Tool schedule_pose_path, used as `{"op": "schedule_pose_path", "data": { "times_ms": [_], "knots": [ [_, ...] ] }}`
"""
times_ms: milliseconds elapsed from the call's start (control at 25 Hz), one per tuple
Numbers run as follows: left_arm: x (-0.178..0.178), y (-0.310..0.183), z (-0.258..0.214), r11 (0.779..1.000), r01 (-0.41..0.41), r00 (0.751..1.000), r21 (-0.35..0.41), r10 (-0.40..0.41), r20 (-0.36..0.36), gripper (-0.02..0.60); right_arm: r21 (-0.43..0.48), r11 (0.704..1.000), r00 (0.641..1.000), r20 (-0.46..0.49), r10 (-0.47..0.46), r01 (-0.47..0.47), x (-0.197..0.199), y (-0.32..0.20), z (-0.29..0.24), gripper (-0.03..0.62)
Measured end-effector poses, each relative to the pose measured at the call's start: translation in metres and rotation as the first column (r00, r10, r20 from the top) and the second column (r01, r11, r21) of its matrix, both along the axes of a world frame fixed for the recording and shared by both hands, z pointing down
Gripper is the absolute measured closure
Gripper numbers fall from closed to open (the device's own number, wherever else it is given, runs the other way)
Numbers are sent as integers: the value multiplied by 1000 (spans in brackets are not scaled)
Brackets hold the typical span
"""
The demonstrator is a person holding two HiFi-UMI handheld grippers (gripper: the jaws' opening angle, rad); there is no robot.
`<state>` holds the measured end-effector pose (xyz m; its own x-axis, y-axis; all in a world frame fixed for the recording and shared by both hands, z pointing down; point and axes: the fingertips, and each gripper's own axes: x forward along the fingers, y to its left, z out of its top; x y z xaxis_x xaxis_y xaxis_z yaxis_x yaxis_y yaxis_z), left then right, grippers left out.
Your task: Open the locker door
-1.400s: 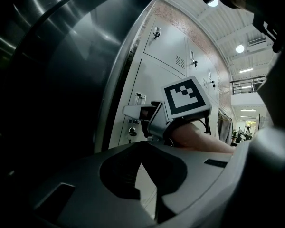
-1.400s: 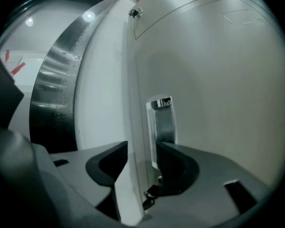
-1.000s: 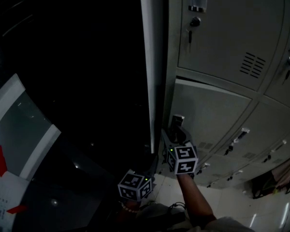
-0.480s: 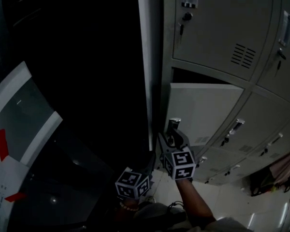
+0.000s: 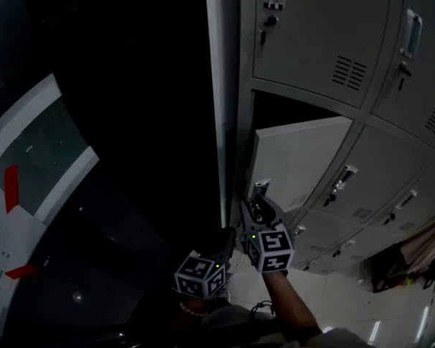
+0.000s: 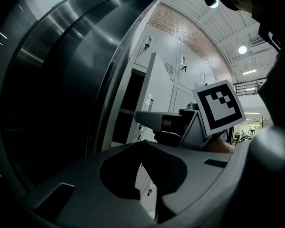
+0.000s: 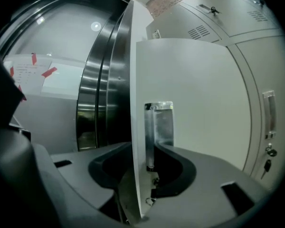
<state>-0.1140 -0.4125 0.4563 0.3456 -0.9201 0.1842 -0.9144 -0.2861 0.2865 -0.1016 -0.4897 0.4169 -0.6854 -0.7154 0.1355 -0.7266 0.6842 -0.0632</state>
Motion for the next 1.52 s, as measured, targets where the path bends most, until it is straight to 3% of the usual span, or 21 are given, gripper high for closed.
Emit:
{"op": "schedule_pose_path", "data": {
  "times_ms": [400,880,1520],
  "knots": [
    [24,32,6,1000,-2,1000,-12,2,-8,584,-9,1000,1000,-12,11,-11,32,32,4,479],
    [66,56,10,998,-54,998,-16,54,10,584,49,998,999,-24,44,-43,78,58,-1,411],
    [122,73,14,991,-136,991,-13,136,1,584,26,994,994,-21,107,-107,157,97,5,416]
  ]
}}
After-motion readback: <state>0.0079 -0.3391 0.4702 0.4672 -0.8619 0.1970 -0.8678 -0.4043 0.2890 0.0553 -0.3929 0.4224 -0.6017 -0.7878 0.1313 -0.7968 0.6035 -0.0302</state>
